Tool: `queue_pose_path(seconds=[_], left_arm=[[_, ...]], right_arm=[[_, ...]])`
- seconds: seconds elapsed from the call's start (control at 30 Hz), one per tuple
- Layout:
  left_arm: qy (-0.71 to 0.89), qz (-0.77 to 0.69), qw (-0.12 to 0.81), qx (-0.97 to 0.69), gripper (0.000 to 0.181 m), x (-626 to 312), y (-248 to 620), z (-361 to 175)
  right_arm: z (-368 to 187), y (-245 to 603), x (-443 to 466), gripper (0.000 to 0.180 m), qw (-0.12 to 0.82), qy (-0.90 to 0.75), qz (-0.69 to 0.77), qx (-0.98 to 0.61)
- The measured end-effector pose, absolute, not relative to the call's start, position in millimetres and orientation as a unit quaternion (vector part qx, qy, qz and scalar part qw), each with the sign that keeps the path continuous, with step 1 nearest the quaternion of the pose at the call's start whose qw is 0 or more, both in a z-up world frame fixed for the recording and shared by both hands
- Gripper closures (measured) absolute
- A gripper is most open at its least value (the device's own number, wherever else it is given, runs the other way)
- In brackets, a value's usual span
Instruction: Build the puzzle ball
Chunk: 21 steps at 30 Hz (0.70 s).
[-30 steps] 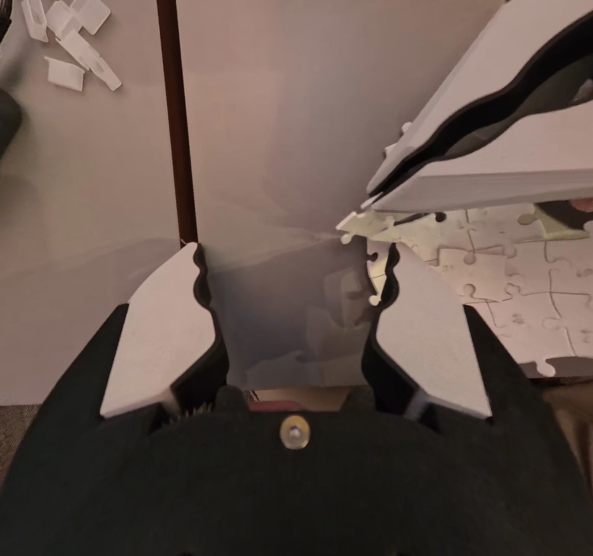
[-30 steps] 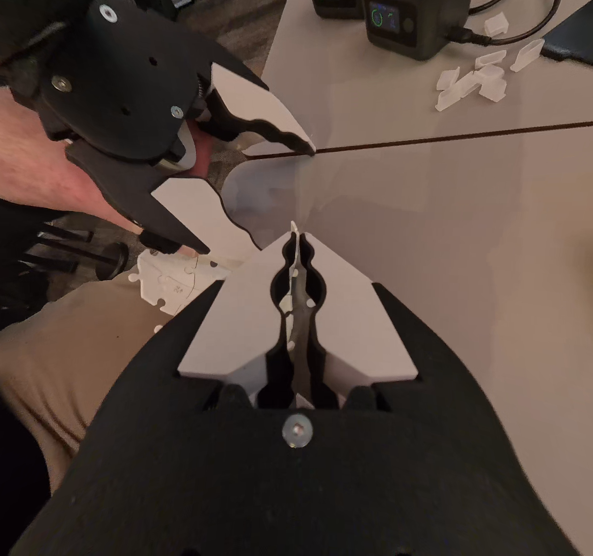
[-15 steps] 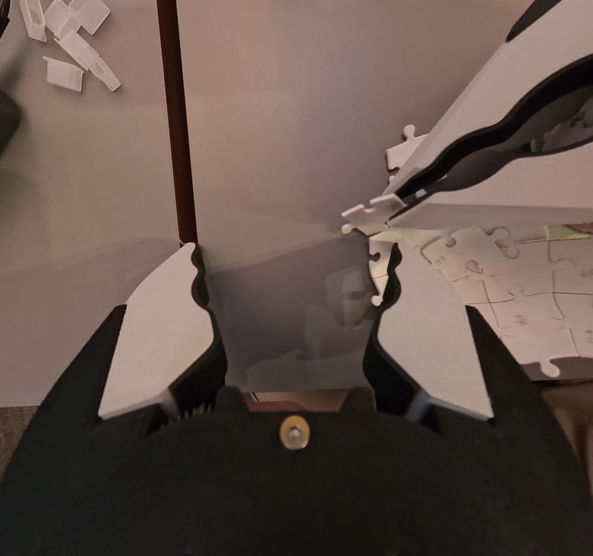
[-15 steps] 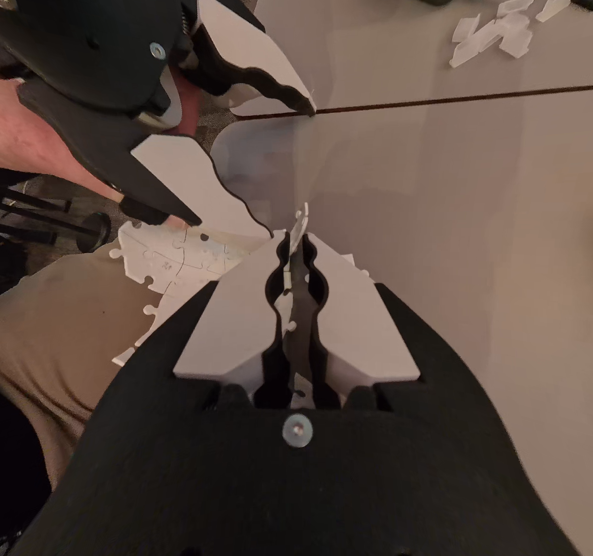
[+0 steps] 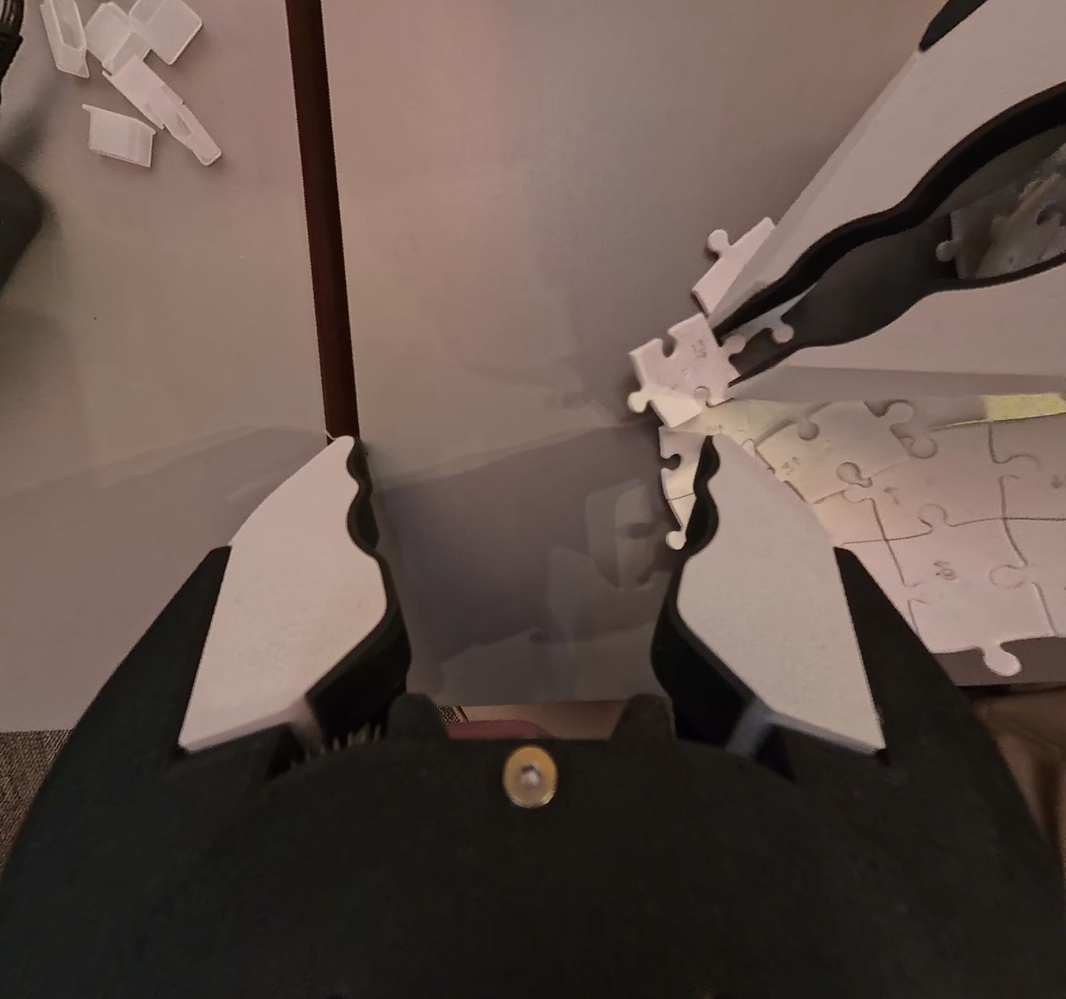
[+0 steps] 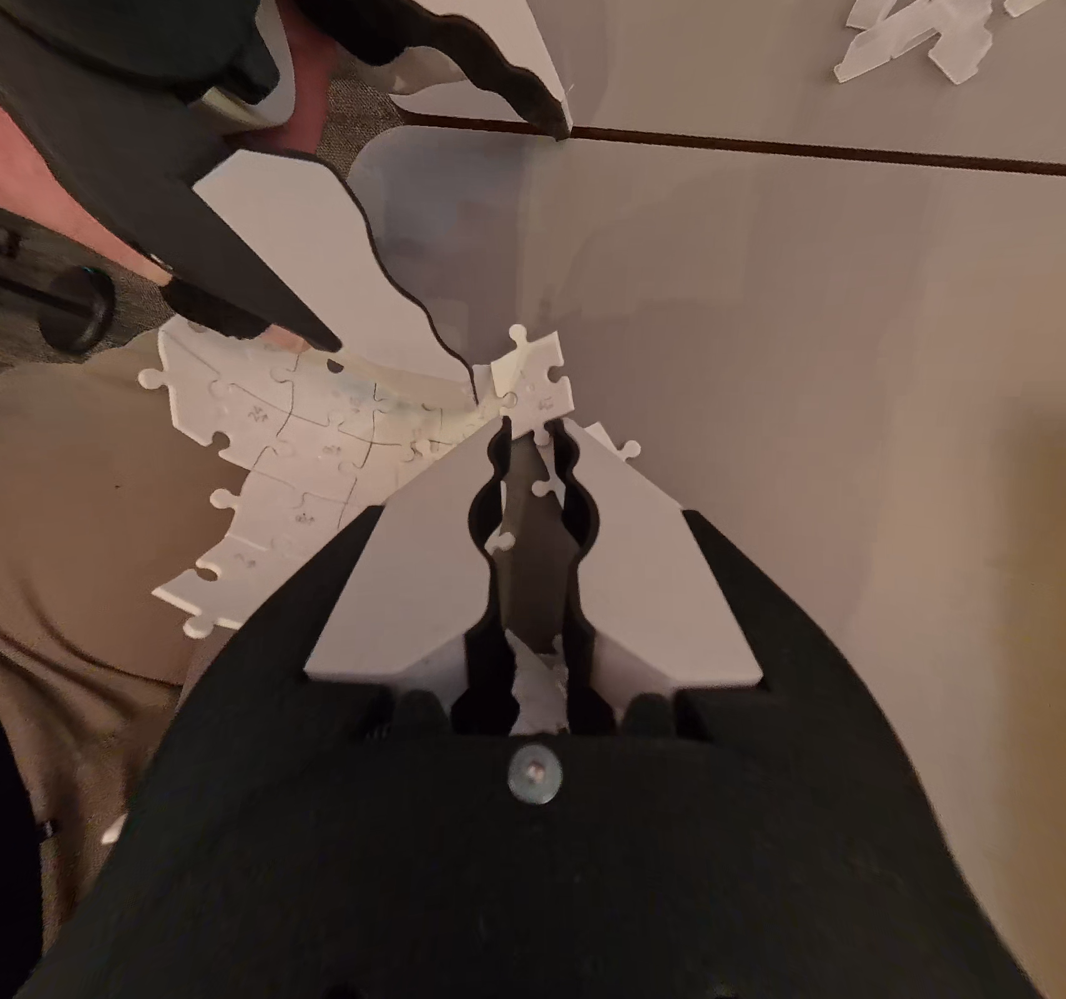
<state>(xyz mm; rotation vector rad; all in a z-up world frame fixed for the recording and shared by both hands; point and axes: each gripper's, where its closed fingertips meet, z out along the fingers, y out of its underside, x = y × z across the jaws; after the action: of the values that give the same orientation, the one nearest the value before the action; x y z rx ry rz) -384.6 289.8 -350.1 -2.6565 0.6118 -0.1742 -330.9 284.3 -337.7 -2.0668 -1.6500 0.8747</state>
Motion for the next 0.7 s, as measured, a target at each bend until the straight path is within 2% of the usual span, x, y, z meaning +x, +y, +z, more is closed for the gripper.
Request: queue_pose_path(seconds=[0.37, 0.7], left_arm=[[0.22, -0.062, 0.201, -0.953, 0.077, -386, 290, -350], [0.218, -0.063, 0.201, -0.953, 0.078, -386, 291, -350]], right_arm=[[-331, 287, -339, 0.178, 0.182, -0.634, 0.286, -0.696], [-327, 282, -339, 0.18, 0.144, -0.678, 0.269, -0.668]])
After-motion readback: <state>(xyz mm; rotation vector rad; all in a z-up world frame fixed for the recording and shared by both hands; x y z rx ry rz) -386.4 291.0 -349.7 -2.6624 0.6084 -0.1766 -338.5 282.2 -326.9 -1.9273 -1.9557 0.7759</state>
